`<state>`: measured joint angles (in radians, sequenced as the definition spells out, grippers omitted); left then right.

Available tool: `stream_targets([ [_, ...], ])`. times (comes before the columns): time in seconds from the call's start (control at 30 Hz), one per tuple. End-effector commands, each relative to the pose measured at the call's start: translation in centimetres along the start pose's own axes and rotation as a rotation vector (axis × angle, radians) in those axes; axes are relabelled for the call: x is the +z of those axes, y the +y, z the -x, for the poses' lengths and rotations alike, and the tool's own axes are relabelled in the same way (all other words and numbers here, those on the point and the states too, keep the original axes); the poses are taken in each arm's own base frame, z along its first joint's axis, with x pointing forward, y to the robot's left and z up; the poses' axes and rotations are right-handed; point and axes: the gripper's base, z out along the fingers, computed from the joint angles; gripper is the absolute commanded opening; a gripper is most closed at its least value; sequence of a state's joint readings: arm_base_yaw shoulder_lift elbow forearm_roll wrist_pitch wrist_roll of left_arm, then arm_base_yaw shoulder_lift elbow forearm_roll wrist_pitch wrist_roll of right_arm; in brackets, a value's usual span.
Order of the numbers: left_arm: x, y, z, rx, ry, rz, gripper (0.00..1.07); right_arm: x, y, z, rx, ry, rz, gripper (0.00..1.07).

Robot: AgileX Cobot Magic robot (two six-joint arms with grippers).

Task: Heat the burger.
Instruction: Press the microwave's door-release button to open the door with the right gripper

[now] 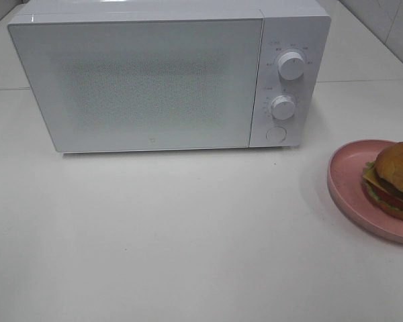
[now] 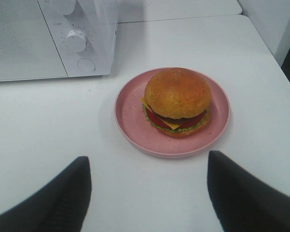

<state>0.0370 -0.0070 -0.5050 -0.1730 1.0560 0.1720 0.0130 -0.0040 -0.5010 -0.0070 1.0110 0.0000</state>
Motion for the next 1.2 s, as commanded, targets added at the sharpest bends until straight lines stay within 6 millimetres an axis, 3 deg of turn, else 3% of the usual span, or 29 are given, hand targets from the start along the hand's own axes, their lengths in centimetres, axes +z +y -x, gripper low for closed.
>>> stream_targets([
  [0.03, -0.2, -0.1, -0.1, 0.005, -0.026, -0.004, 0.0, -0.3, 0.0, -0.1, -0.001, -0.032, -0.003, 0.63],
  [0.93, -0.2, -0.1, -0.1, 0.005, -0.026, -0.004, 0.0, -0.3, 0.0, 0.0, -0.001, -0.039, -0.003, 0.63],
  [1.0, -0.2, -0.1, -0.1, 0.005, -0.026, -0.004, 0.0, -0.4, 0.0, 0.5, -0.002, -0.052, -0.004, 0.63],
  [1.07, -0.2, -0.1, -0.1, 0.005, -0.026, -0.004, 0.0, -0.2, 0.0, 2.4, -0.002, -0.083, -0.004, 0.63],
  [1.17, -0.2, -0.1, -0.1, 0.005, -0.026, -0.004, 0.0, 0.2, 0.0, 2.9, -0.002, -0.08, -0.004, 0.63],
  [1.2, -0.2, -0.1, -0.1, 0.005, -0.026, -0.004, 0.0, 1.1, 0.0, 3.6, -0.002, -0.065, -0.003, 0.63],
])
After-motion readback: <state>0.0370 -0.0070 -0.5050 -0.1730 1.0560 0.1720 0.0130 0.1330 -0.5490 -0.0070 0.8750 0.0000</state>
